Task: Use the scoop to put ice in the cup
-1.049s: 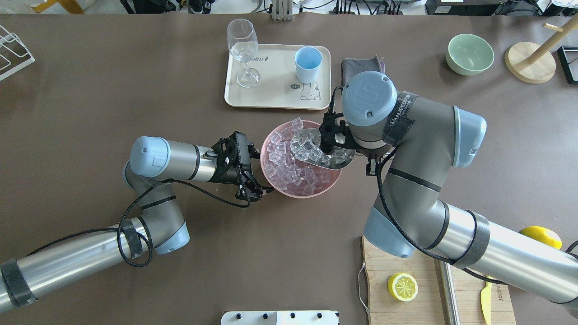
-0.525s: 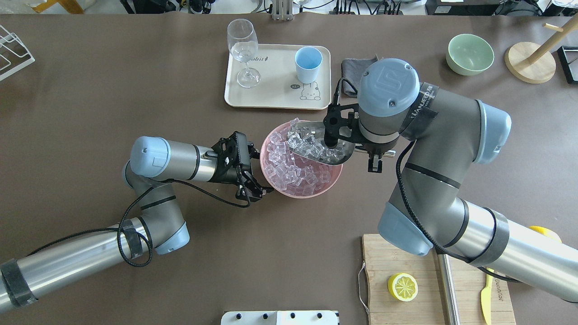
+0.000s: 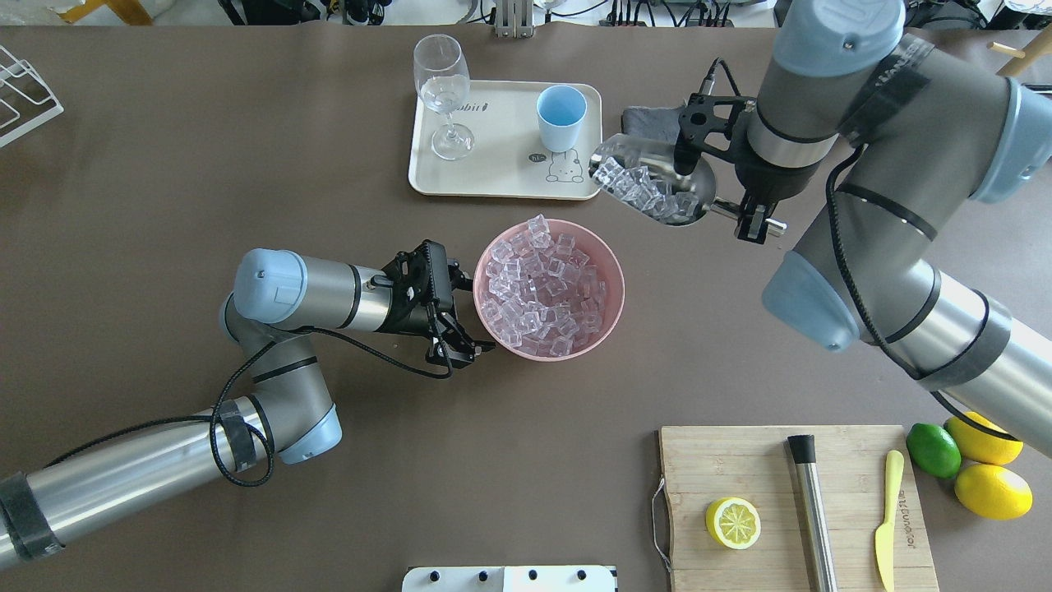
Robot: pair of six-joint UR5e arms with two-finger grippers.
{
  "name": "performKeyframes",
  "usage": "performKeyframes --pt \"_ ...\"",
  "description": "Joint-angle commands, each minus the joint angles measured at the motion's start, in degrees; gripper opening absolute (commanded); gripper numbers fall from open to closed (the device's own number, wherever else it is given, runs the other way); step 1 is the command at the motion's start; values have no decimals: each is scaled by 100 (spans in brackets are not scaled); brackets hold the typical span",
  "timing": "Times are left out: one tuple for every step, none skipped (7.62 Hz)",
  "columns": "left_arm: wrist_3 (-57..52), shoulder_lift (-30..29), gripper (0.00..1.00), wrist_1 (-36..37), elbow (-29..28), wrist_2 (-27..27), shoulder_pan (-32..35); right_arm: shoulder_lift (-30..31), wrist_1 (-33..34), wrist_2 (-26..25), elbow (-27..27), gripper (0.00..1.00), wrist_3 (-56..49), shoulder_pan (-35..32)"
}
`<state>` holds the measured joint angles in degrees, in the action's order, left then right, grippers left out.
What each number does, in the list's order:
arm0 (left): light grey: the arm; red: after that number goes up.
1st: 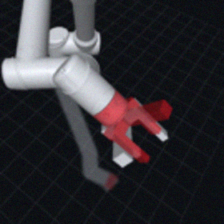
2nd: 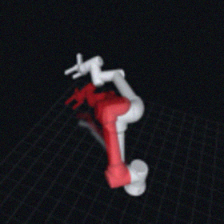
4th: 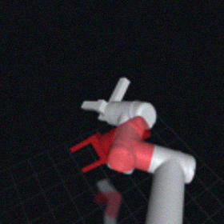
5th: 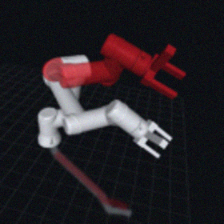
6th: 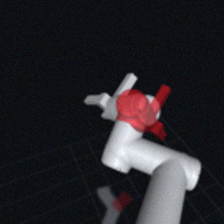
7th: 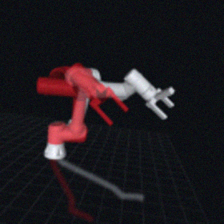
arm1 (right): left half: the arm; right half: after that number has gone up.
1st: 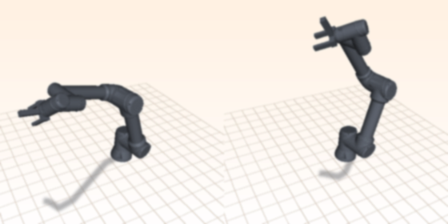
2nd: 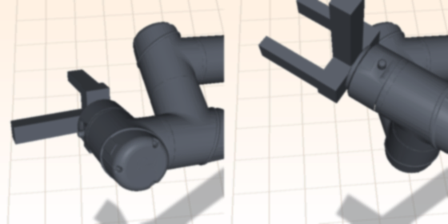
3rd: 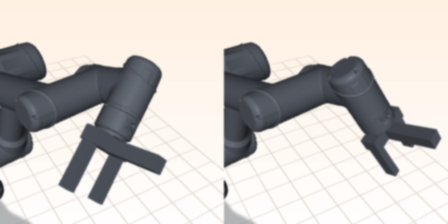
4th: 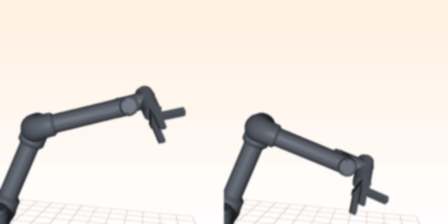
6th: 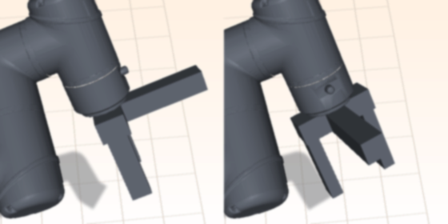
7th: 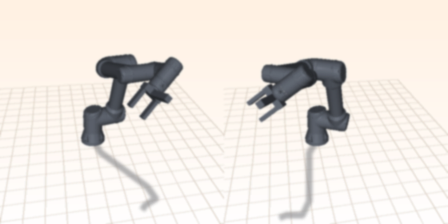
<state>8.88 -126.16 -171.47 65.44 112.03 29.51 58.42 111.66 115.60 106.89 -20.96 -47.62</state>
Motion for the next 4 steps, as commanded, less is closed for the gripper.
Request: performKeyframes --pt "-17 405 98 356 518 -5 133 -15 355 1206 -639 0 39 -1140" --pt "-44 721 98 1030 1105 -5 152 -154 714 1541 -973 0 48 -1388" --pt "-44 951 98 1489 1537 3 222 -399 1013 1657 -1316 0 74 -1486" --pt "-44 1257 98 2442 2273 -23 301 -706 1234 1659 -1615 0 153 -1487"
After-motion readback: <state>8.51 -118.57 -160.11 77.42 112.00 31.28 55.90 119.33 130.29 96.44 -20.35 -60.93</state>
